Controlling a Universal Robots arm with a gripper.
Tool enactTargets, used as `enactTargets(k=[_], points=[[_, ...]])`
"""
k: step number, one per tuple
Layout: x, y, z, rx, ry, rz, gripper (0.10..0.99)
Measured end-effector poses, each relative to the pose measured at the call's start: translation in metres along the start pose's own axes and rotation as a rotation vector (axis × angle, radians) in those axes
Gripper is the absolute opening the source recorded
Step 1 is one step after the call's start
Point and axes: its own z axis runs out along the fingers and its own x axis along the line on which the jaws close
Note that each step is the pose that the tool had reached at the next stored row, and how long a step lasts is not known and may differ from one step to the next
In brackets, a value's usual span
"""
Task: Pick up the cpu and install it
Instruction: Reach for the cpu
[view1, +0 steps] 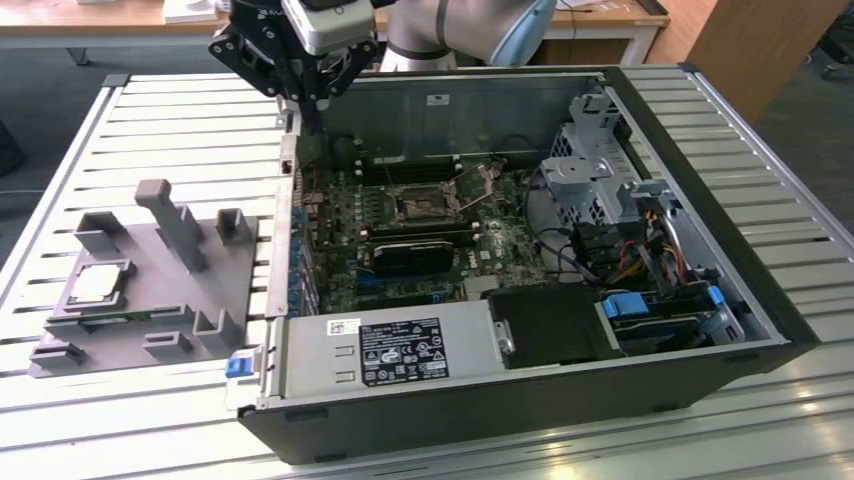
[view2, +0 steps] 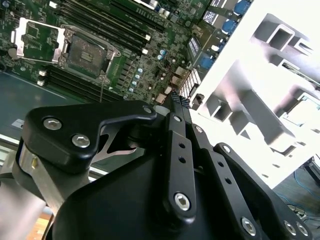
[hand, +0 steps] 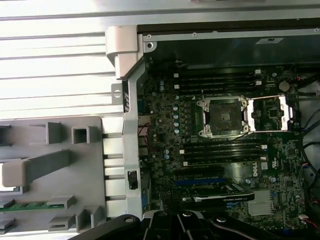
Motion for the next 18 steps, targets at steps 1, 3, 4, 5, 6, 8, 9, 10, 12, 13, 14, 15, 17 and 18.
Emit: enactTargets(k=[1, 3, 4, 5, 6, 8, 9, 10, 12, 13, 14, 15, 17, 18], points=[[0.0003, 0.0000, 0.0000, 0.000, 0.0000, 0.000, 0.106], [0.0009, -0.0001, 0.0000, 0.000, 0.0001, 0.000, 0.106], [0.0011, -0.0001, 0.0000, 0.000, 0.0000, 0.000, 0.106], [0.0015, -0.0001, -0.0001, 0.000, 0.0001, 0.000, 0.106], [0.0017, -0.0001, 0.0000, 0.000, 0.0000, 0.000, 0.106], [0.0023, -0.0002, 0.0000, 0.000, 0.0000, 0.000, 0.106], [0.0025, -0.0002, 0.0000, 0.000, 0.0000, 0.000, 0.106], [0.0028, -0.0002, -0.0001, 0.000, 0.0001, 0.000, 0.106], [0.0034, -0.0002, -0.0001, 0.000, 0.0000, 0.000, 0.106], [0.0036, -0.0003, -0.0001, 0.000, 0.0000, 0.000, 0.106], [0.0039, -0.0003, -0.0001, 0.000, 0.0001, 0.000, 0.106], [0.0042, -0.0003, -0.0001, 0.000, 0.0000, 0.000, 0.106], [0.0048, -0.0004, -0.0001, 0.000, 0.0001, 0.000, 0.106], [0.0051, -0.0004, -0.0001, 0.000, 0.0000, 0.000, 0.106]])
